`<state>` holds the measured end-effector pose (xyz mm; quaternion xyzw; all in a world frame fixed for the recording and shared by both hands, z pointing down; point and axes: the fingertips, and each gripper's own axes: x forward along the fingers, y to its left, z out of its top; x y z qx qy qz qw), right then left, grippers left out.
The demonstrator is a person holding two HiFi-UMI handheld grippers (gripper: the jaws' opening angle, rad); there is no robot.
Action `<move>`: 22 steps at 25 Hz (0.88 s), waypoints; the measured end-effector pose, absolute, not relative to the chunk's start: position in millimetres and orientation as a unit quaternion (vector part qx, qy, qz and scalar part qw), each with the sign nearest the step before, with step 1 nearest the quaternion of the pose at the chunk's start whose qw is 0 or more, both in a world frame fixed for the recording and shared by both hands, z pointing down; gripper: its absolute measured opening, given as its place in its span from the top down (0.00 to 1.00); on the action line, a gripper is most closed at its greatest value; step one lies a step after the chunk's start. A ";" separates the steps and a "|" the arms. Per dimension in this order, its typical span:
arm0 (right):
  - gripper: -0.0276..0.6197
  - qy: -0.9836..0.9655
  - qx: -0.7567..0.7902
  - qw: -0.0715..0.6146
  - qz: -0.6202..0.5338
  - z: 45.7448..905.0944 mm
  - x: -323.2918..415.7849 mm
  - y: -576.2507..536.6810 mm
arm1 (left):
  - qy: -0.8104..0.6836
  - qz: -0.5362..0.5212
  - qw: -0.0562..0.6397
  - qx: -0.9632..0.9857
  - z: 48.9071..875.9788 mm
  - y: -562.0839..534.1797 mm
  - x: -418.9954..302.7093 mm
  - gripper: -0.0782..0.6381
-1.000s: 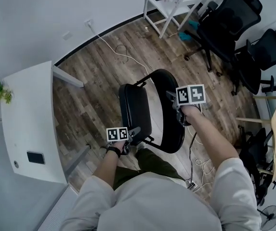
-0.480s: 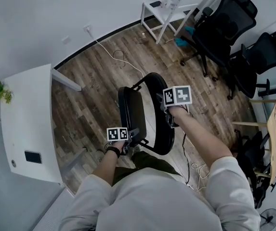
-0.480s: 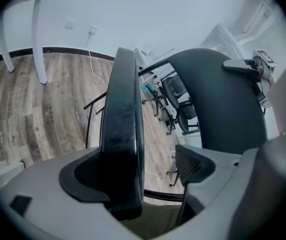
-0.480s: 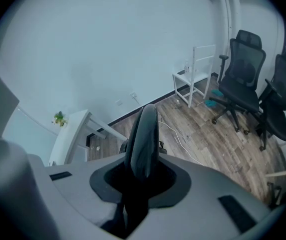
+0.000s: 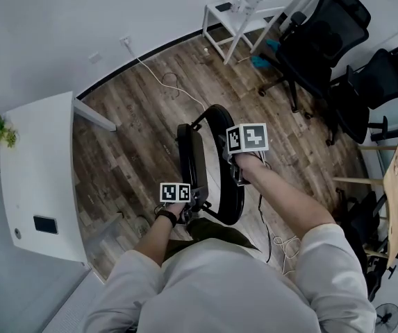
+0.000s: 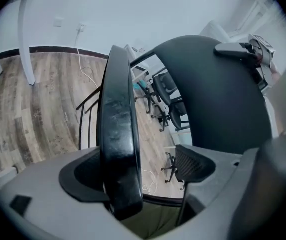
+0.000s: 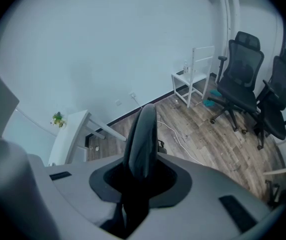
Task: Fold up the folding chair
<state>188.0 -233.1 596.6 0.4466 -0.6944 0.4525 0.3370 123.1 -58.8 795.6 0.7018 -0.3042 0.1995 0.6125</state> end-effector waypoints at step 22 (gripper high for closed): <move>0.77 -0.681 0.451 0.327 0.476 587.7 163.9 -231.9 | 0.050 0.467 0.335 0.817 792.7 -15.7 172.9 0.29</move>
